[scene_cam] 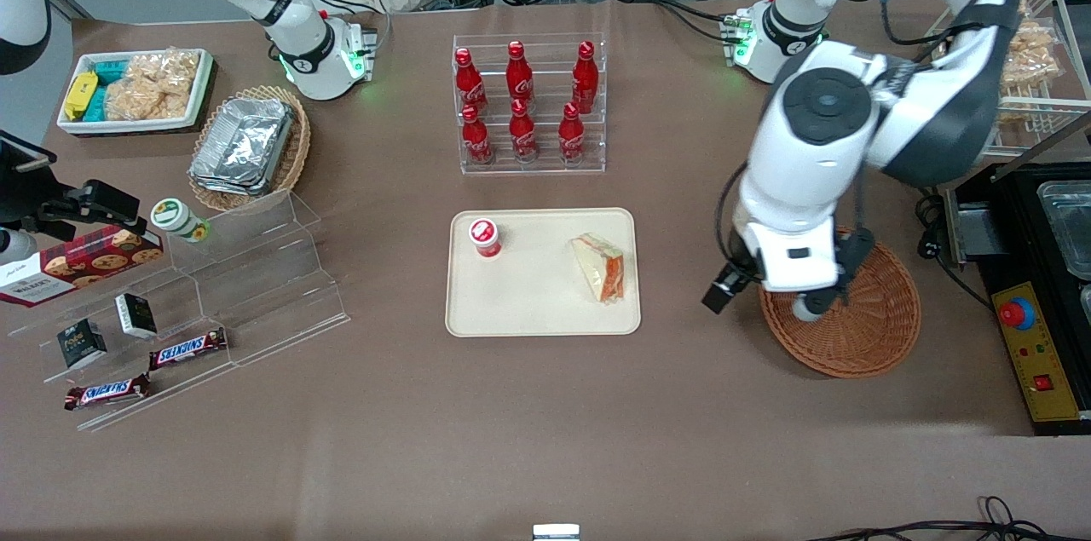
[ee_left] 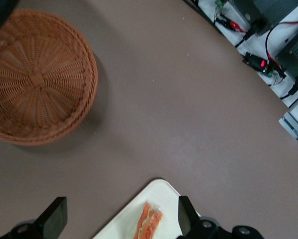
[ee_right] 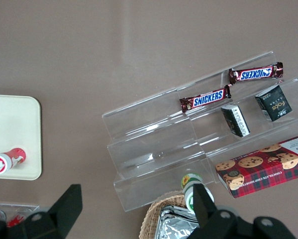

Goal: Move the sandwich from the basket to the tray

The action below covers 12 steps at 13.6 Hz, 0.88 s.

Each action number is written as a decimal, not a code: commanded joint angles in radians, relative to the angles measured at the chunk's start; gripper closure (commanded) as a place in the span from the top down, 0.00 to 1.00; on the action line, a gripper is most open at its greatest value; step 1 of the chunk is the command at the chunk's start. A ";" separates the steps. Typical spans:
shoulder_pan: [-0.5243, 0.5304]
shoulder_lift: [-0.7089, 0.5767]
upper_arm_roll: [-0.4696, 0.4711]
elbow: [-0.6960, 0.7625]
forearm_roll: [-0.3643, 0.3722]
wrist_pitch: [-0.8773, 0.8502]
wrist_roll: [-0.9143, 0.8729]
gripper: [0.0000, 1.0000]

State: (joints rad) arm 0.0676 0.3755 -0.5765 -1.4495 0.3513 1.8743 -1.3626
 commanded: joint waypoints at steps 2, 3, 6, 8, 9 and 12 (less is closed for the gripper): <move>0.138 -0.067 -0.008 -0.032 -0.069 -0.043 0.249 1.00; 0.174 -0.079 -0.005 -0.032 -0.087 -0.072 0.361 1.00; 0.125 -0.124 0.169 -0.031 -0.159 -0.106 0.635 1.00; 0.033 -0.168 0.350 -0.039 -0.236 -0.127 0.822 1.00; -0.007 -0.187 0.419 -0.039 -0.267 -0.148 0.914 1.00; -0.133 -0.266 0.630 -0.075 -0.328 -0.193 1.112 1.00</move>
State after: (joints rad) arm 0.0087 0.1938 -0.0525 -1.4546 0.0599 1.6974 -0.3465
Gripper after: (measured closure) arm 0.000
